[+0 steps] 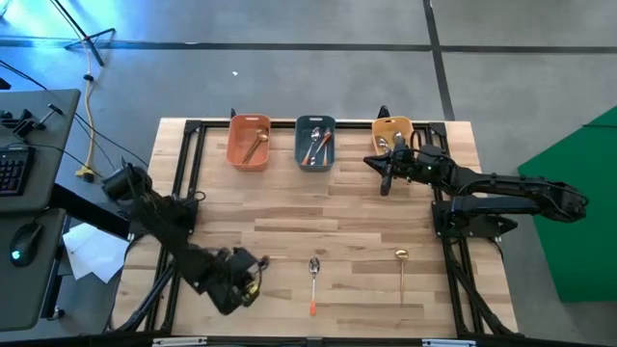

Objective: Sort silverware by color (type)
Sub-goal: Put the purple spoon into the yellow bin

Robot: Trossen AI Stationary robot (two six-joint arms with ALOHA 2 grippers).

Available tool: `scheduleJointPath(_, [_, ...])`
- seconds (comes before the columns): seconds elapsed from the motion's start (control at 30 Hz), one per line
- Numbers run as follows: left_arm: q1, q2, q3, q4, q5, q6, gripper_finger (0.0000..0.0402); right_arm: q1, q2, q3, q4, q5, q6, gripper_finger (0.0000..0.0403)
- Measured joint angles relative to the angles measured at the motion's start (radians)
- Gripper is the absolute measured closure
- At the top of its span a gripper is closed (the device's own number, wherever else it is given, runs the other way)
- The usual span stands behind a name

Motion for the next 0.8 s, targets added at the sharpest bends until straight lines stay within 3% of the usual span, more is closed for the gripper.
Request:
scheduleJointPath(0.17, [0.173,-0.095,-0.073,0.211,-0.090,0.330,0.0383,0.067,0.000,0.000,0.010,0.006,-0.057,0.0396])
scheduleJointPath(0.33, [0.385,-0.160,-0.183,0.633,-0.069,0.776,0.0383,0.147,0.000,0.000,0.080,0.023,-0.071,0.0394])
scheduleJointPath(0.47, [0.552,-0.168,-0.229,0.944,0.062,1.044,0.0383,0.179,0.000,0.000,0.143,0.026,-0.081,0.0376])
scheduleJointPath(0.57, [0.649,-0.159,-0.232,1.076,0.173,1.182,0.0383,0.187,0.000,0.000,0.168,0.028,-0.088,0.0348])
scheduleJointPath(0.8, [0.825,-0.156,-0.232,1.259,0.344,1.298,0.0383,0.193,0.000,0.000,0.166,0.029,-0.048,0.0283])
